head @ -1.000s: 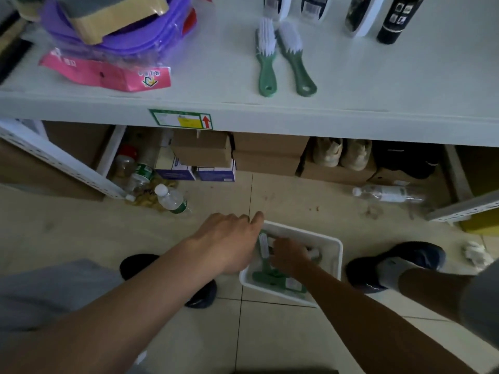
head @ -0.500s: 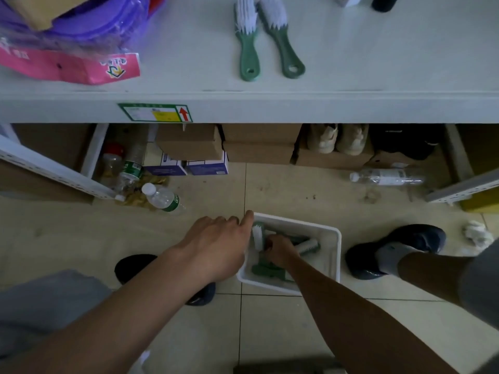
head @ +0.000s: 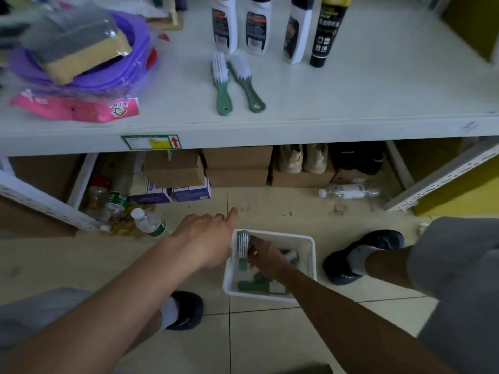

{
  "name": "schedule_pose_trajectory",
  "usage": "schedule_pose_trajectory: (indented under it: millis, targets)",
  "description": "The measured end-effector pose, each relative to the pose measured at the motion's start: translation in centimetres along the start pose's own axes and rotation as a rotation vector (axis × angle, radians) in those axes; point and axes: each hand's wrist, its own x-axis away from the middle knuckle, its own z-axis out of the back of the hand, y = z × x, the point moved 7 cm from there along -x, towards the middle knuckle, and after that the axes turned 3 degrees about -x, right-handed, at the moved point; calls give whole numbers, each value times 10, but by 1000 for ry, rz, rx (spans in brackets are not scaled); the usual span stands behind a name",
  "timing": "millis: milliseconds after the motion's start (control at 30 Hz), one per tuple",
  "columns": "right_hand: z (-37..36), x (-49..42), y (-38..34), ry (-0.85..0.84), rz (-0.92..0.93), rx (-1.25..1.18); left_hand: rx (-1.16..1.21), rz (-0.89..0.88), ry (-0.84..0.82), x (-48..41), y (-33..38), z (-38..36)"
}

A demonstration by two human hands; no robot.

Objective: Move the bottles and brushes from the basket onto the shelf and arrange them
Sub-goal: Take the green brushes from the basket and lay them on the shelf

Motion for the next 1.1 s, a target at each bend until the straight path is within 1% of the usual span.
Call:
schedule_pose_trajectory:
  millis: [67,133,267,333,400,500,567,633,700,767,933,1033,1100]
  targets:
    - [25,12,-13,30,26,-23,32,0,52,4,-1,10]
    - [51,23,-30,55,64,-23,92,-9,166,10,-1,26]
    - [111,45,-78,120,198,-11,167,-8,410,25,-5,62]
    - [146,59,-106,190,261,-11,193,11,496,32,-11,76]
    - [186,74,-137,307,322,-14,201,35,560,38,-18,86]
    - [248,88,-178,472,376,-102,208,51,573,46,-22,89]
    - [282,83,-197,547,380,-114,197,58,522,47,-21,86]
    - [308,70,-209,613,354,-74,195,53,458,45,-19,80]
    - [326,53,-213,665,311,-68,170,30,459,44,-17,78]
    - [333,35,-214,678,262,-51,129,17,506,45,-16,82]
    - [336,-2,-214,715,207,99,32,25,570,35,-12,88]
    - [333,-15,-215,726,199,157,27,-43,613,36,-2,86]
    - [330,-17,-216,723,199,189,44,-100,610,40,3,83]
